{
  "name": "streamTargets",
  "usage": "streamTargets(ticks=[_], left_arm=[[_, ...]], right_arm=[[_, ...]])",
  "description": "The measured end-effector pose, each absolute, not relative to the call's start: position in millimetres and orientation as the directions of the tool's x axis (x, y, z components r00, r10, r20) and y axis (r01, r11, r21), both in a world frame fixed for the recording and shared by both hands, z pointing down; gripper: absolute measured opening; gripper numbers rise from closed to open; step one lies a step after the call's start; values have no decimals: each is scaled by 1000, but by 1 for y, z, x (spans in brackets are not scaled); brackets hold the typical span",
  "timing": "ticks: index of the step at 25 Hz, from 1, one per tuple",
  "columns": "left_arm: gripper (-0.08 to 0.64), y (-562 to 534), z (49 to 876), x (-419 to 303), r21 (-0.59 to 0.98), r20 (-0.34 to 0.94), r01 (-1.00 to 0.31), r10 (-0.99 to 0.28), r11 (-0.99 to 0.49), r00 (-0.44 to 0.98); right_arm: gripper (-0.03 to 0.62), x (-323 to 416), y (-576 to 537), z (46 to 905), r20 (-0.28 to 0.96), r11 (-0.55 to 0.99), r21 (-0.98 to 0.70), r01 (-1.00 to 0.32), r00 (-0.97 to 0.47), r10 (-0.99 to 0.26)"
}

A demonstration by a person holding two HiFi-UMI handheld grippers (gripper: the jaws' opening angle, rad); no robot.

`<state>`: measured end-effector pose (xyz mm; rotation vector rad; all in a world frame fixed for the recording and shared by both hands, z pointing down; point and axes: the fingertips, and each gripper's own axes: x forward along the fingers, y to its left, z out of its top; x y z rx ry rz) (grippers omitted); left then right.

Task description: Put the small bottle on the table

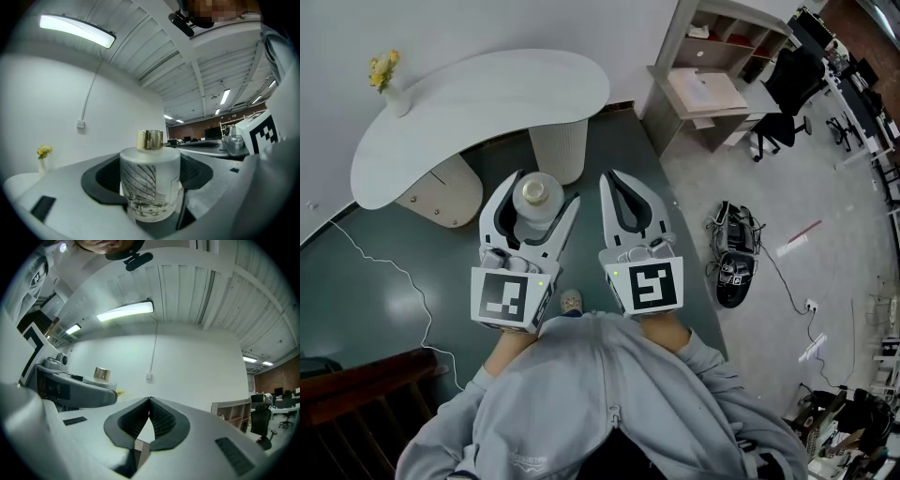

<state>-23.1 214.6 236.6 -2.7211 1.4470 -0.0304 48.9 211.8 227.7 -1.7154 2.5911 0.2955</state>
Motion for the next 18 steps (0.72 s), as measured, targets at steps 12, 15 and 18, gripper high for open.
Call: streamTargets(ticks=[12, 15, 18], left_arm=[[334, 161, 243, -43, -49, -4, -805, -806, -591, 592], [334, 155, 244, -44, -39, 1, -802, -803, -595, 596], [334, 149, 248, -44, -32, 4, -803, -804, -594, 595]], right_arm=[[26, 34, 162, 239, -98, 335, 169, -927, -354, -930], [26, 33, 156, 240, -90, 337, 162, -928, -354, -931], [26, 31, 149, 242, -87, 344, 158, -926, -360, -929]])
